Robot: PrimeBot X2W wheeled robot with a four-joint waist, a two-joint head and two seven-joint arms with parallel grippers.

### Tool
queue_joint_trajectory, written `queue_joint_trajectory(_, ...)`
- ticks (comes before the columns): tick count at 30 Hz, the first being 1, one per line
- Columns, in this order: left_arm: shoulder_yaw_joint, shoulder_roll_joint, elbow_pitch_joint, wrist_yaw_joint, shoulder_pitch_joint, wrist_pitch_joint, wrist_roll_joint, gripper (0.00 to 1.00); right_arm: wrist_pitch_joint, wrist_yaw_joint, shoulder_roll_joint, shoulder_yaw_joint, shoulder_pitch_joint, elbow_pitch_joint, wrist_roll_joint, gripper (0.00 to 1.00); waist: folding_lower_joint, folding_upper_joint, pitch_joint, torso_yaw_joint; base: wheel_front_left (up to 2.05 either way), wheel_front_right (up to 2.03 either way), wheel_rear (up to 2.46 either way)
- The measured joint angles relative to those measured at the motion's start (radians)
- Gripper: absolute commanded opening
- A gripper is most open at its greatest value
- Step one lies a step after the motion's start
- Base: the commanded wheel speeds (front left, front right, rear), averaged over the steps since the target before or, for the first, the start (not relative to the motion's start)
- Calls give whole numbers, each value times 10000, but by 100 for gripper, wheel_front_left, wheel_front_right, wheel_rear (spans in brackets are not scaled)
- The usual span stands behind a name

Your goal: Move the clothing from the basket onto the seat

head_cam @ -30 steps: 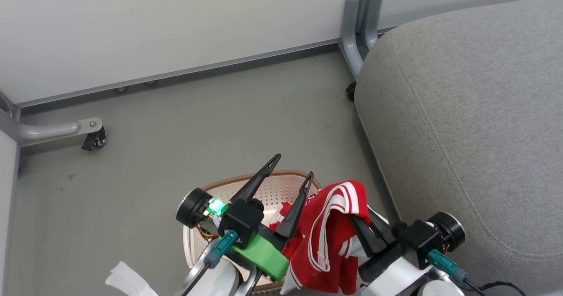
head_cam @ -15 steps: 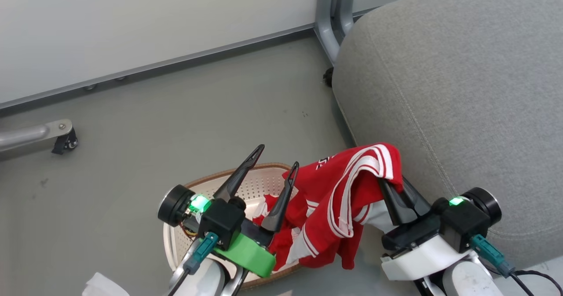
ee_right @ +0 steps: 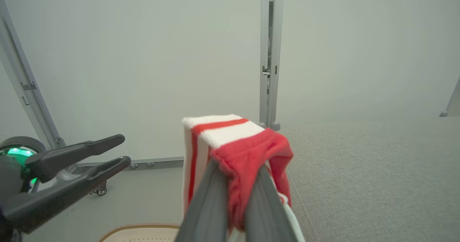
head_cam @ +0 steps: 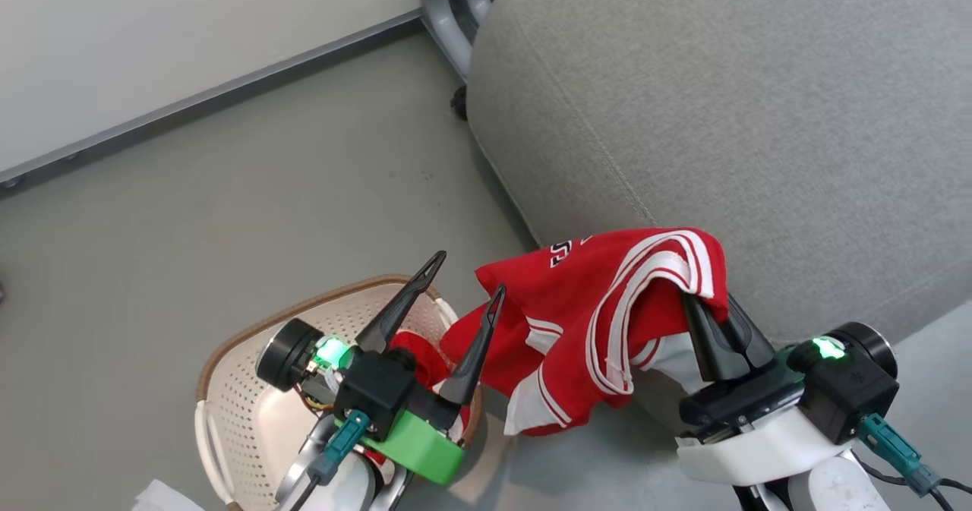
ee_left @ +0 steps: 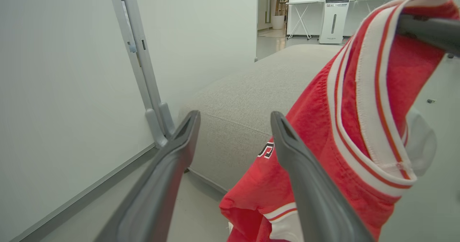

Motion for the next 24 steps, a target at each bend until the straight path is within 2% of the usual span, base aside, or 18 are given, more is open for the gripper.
queue_joint_trajectory(9,-56,140,186,104,-292,0,337,100,0,0,40,-190,60,-466,-4,0,0,0,495,-1126,0,0,0)
queue_joint_trajectory(15,-79,167,268,219,-550,0,527,100,0,0,52,-345,-254,-878,67,0,0,0,955,-1517,0,0,0)
queue_joint_trajectory(20,-134,249,196,169,-754,0,462,100,0,0,12,-790,-1479,-1287,50,0,0,0,1400,-1636,0,0,0)
queue_joint_trajectory(24,-290,477,159,84,-1106,0,458,100,0,0,-297,-1457,-3286,-1406,84,0,0,0,1845,-1620,0,0,0)
